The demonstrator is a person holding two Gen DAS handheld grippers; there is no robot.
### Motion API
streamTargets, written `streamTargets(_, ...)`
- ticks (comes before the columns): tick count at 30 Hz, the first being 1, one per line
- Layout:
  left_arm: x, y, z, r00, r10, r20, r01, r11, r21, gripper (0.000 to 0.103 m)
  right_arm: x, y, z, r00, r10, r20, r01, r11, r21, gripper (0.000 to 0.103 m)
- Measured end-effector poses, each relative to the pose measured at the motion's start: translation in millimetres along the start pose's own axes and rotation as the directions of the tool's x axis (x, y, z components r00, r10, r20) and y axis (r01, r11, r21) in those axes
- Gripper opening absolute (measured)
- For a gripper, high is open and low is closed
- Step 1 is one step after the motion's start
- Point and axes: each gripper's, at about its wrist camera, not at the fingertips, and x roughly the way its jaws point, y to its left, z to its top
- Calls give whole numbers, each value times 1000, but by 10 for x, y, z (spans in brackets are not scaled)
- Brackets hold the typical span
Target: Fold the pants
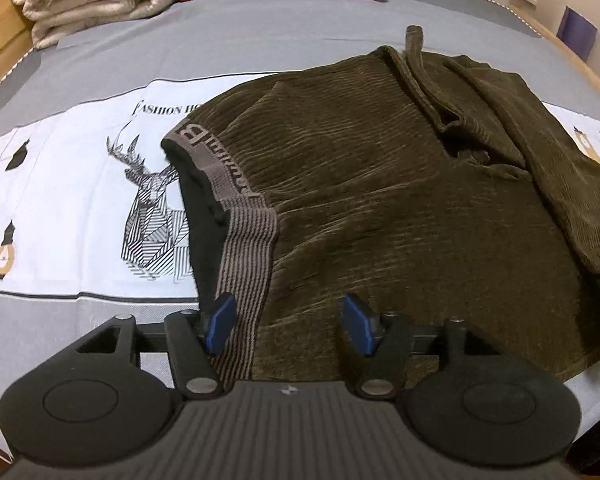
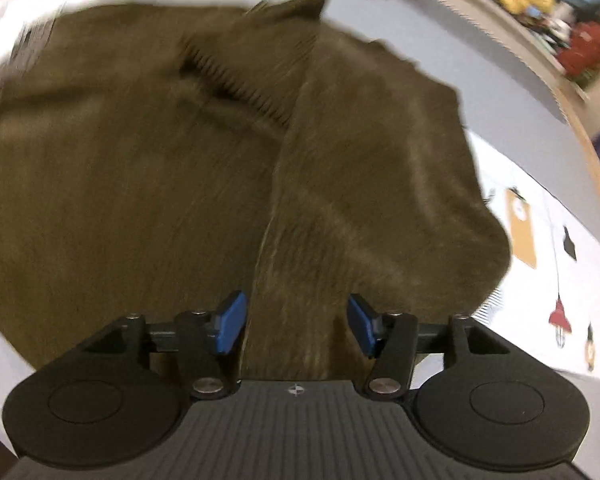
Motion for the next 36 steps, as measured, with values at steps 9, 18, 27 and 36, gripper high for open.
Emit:
streamTargets(9, 70, -189, -50, 1000, 21, -12, -20, 997, 73, 67, -17, -94, -302, 1000, -31, 3, 31, 999, -42, 8)
streamTargets(18, 140, -432, -104, 998, -26, -63, 35, 990, 136, 68, -412, -584, -1071, 986, 164, -11, -163, 985, 56, 7)
streamTargets(27, 377, -461, -128, 968, -132, -211, 155, 983, 99, 72, -973, -1132, -1156, 942, 227, 249, -299, 903, 309, 40)
streamTargets(36, 475, -414, -228, 968, -65, -243, 108, 980, 169, 72, -743, -859, -512, 966, 67, 248, -132, 957, 256, 41)
